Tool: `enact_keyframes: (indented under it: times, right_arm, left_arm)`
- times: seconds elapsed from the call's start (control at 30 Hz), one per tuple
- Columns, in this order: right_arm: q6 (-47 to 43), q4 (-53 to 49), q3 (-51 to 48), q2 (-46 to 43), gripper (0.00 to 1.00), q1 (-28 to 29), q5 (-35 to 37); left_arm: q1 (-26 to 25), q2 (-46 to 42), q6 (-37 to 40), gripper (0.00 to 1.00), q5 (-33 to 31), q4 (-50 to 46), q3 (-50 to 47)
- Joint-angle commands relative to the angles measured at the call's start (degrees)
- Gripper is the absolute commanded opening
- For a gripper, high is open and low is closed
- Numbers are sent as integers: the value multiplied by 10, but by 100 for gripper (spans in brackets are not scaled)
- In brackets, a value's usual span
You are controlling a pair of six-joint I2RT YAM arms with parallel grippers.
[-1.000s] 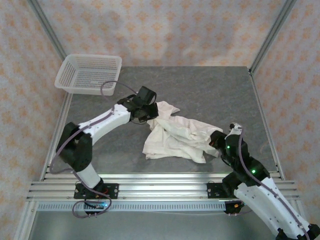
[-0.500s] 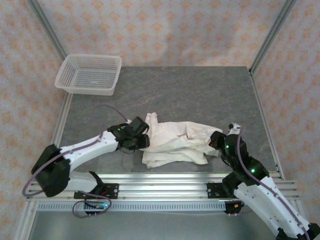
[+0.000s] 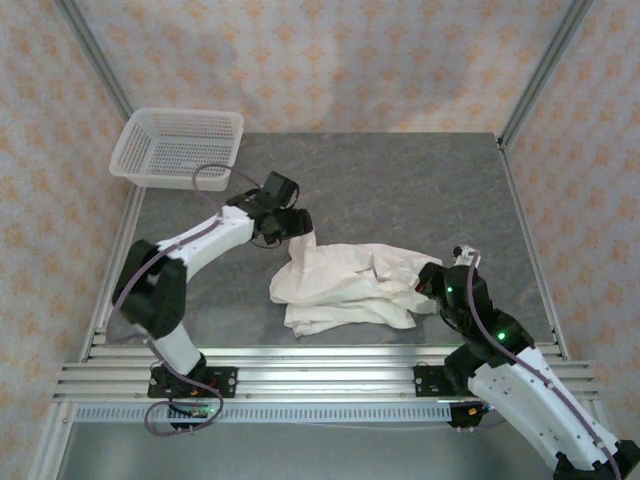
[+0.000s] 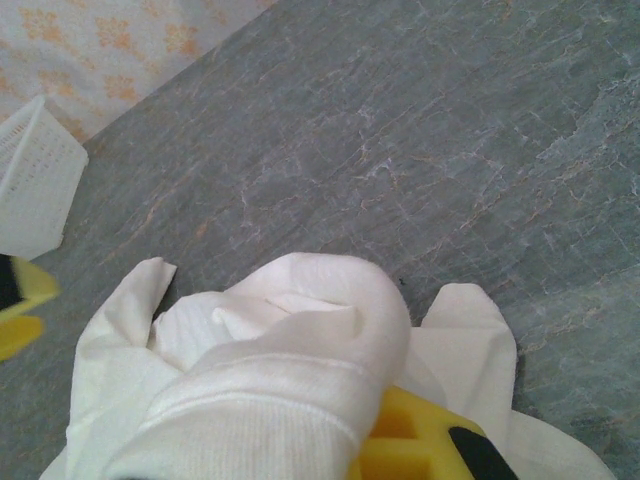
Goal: Fold the inside-out t-shirt
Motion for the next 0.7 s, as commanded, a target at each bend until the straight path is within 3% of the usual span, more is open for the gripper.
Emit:
enact_keyframes:
  times: [0.0,0.03,0.07,0.17,0.37,0.5,0.67]
  right_arm:
    - [0,-8,18,0,0,1,7]
    - [1,-11,19,0,0,1,8]
    - [3,-13,21,0,0,1,9]
    - [6,-22,38,0,0,1,19]
    - [-66,-5,170,22,0,1,90]
    - [-212,33,344,81,0,1,126]
    - [-326,98,457,138,0,1,67]
  left_arm:
    - [-10,40,17,69,43,3,33]
    - [-13,53,18,65,43,3,37]
    - [-15,65,19,56,43,-2,42]
    - [-21,57,15,2,30,-5,40]
    - [27,-123,32,0,-25,-91,118]
    - [69,-246,73,0,-132,-178,272]
    - [71,-326,113,0,-249,-185,361]
